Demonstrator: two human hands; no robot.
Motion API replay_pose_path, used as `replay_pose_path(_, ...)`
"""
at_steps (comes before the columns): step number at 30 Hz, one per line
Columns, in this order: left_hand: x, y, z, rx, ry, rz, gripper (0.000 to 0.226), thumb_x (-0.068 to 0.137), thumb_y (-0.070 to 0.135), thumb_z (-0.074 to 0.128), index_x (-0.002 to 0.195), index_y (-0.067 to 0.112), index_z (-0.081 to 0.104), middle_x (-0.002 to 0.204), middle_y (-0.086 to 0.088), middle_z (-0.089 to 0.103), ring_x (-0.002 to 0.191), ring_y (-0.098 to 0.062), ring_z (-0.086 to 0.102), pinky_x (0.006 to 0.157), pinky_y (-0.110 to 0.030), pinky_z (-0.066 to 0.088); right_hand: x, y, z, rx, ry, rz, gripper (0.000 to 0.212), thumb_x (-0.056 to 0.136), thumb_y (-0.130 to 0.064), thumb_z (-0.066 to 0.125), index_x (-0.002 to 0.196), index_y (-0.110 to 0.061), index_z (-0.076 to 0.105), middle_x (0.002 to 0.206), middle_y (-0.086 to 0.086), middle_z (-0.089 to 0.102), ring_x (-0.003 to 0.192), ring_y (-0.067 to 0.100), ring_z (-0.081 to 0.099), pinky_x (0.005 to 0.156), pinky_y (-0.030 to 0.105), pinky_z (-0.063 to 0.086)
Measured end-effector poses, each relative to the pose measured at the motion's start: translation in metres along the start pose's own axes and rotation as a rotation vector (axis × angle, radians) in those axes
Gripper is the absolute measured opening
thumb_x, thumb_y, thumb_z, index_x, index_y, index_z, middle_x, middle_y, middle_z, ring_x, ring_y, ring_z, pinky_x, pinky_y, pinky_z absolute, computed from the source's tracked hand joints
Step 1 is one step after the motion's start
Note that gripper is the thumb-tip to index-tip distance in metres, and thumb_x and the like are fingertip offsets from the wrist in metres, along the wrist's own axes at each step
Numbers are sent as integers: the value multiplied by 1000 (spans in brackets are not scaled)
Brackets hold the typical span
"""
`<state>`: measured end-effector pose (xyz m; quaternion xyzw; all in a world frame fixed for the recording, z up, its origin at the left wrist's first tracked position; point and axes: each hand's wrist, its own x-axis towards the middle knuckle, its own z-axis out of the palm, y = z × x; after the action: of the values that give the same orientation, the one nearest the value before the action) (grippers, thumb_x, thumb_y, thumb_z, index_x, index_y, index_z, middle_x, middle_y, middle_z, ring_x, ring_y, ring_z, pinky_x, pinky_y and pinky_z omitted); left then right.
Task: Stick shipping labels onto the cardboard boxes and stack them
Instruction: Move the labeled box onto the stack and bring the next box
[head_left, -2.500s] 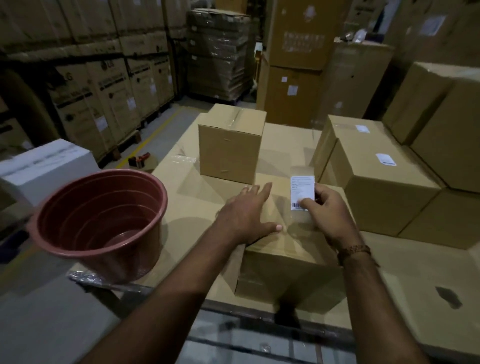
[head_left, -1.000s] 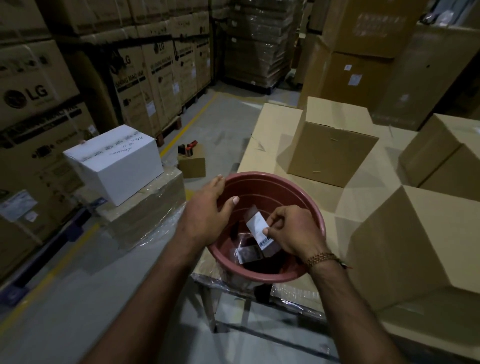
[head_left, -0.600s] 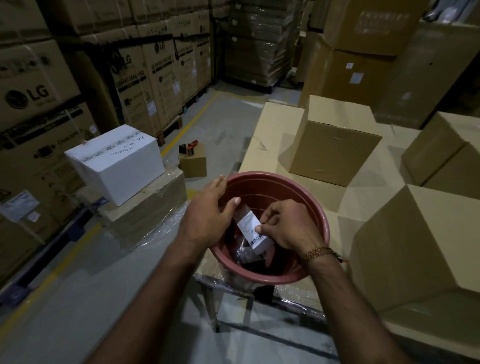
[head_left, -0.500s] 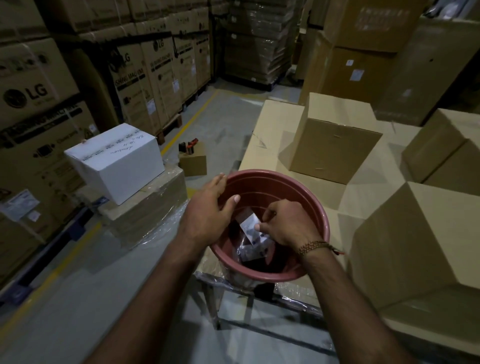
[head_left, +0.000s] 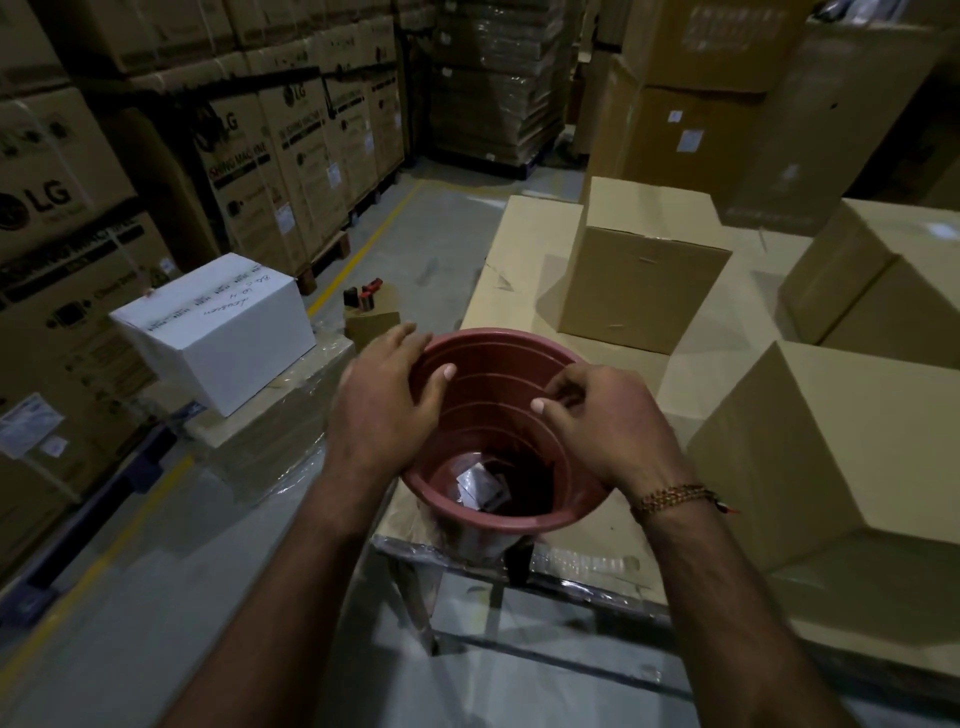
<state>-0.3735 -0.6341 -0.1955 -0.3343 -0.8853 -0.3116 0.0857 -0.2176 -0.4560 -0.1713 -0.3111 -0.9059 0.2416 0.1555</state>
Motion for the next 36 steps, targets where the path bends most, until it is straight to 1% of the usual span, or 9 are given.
replay_pose_path(4, -4, 35, -5, -3, 59, 87, 53, 101, 49, 61, 144, 19, 63, 147, 0, 60, 135, -20, 53, 110, -47, 48, -14, 8, -25, 45, 41, -1, 19, 92, -44, 80, 99, -26, 79, 89, -12, 73, 81, 5, 68, 75, 30, 60)
replay_pose_path(9, -20, 90, 3, -33, 20, 133, 53, 101, 48, 62, 147, 21, 60, 149, 2, 59, 137, -17, 51, 112, -47, 46, -35, 34, -64, 33, 102, 2, 17, 97, -42, 75, 103, -26, 78, 91, -14, 73, 80, 0, 65, 73, 32, 59)
replay_pose_path(13, -35, 126, 20, -63, -17, 196, 53, 101, 47, 62, 147, 19, 61, 149, 0, 60, 138, -19, 51, 114, -49, 44, -51, 70, -96, 5, 169, 48, 17, 98, -40, 74, 103, -24, 79, 94, -9, 75, 82, 2, 66, 68, 23, 49)
replay_pose_path(18, -52, 177, 46, -69, -45, 249, 52, 101, 45, 63, 146, 19, 61, 148, 0, 60, 138, -19, 51, 113, -41, 43, -69, 124, -134, -34, 262, 131, 17, 99, -38, 73, 106, -24, 79, 97, -5, 77, 86, 8, 67, 73, 26, 53)
replay_pose_path(21, -59, 202, 64, -77, -55, 261, 52, 102, 49, 61, 147, 22, 60, 149, 3, 59, 139, -16, 49, 113, -41, 43, -76, 160, -147, -102, 339, 172, 25, 97, -41, 73, 112, -22, 77, 107, -1, 76, 100, 19, 68, 84, 37, 59)
replay_pose_path(23, -64, 217, 75, -101, -63, 265, 52, 102, 50, 61, 147, 23, 60, 149, 4, 59, 139, -16, 50, 113, -45, 45, -79, 179, -149, -187, 305, 227, 43, 94, -53, 71, 125, -23, 70, 123, 4, 70, 114, 25, 61, 95, 46, 56)
replay_pose_path(27, -78, 247, 93, -105, -67, 256, 52, 102, 52, 60, 147, 26, 59, 157, 4, 51, 141, -18, 48, 111, -48, 47, -86, 199, -131, -346, 102, 351, 85, 83, -83, 59, 148, -30, 47, 160, 14, 38, 147, 42, 35, 119, 65, 31)
replay_pose_path(32, -98, 271, 116, -99, -78, 200, 51, 101, 53, 60, 146, 29, 60, 161, 5, 46, 144, -19, 44, 112, -52, 46, -90, 210, -120, -422, 63, 368, 88, 92, -68, 59, 161, -24, 26, 168, 22, 24, 154, 52, 24, 122, 73, 21)
replay_pose_path(36, -109, 287, 135, -92, -93, 125, 53, 100, 56, 60, 147, 32, 58, 162, 6, 45, 145, -20, 43, 112, -55, 46, -92, 215, -135, -409, 37, 334, 92, 99, -63, 54, 168, -22, 9, 173, 21, 15, 155, 57, 19, 122, 74, 18)
